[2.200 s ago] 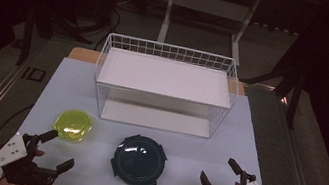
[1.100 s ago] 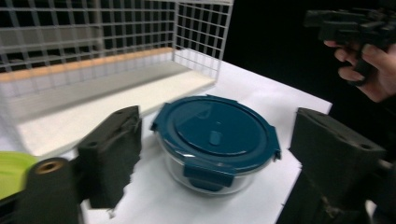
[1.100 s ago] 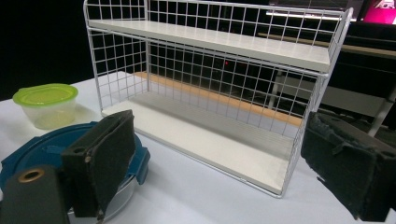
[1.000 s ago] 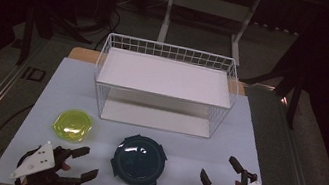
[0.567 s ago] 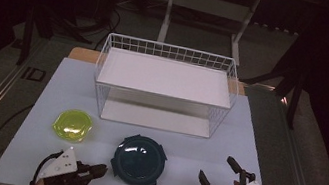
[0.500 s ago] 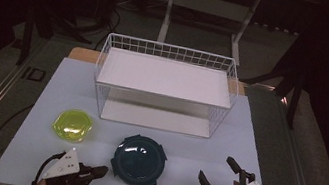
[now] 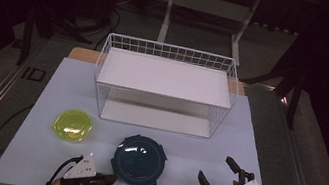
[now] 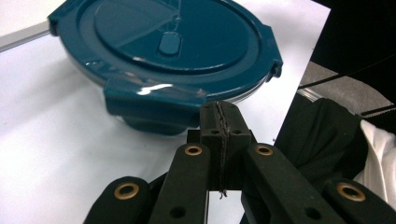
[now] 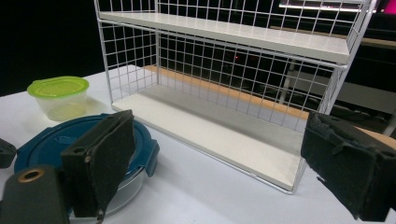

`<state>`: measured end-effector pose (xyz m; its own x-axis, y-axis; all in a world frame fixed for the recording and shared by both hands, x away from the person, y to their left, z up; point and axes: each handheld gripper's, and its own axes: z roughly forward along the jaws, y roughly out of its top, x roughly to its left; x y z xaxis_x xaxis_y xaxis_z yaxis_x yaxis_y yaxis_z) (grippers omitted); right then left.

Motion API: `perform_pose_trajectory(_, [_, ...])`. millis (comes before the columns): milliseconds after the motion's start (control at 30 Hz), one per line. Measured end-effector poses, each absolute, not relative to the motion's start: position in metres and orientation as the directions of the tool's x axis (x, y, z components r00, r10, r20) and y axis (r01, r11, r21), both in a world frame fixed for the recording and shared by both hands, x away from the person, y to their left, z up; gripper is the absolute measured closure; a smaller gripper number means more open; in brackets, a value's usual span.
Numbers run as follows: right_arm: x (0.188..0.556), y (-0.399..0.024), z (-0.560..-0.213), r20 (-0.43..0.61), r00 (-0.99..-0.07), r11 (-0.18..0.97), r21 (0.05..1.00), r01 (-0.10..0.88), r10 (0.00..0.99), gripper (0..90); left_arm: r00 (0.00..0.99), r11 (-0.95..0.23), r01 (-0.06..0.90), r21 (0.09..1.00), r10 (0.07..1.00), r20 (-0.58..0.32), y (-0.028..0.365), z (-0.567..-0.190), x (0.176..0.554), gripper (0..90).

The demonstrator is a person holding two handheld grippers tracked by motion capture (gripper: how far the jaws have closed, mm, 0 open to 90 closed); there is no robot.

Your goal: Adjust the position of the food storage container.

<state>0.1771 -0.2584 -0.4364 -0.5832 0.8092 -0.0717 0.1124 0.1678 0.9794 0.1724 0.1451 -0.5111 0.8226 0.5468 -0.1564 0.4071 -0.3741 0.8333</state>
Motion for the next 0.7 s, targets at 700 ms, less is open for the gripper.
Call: perform_pose_trajectory(700, [0.179, -0.258, -0.438, -0.064, -0.596, 0.172, 0.977, 0.127, 0.800, 9.8, 0.789, -0.361, 0.409, 0.838, 0.601, -0.126, 0.148, -0.504, 0.200, 88.9])
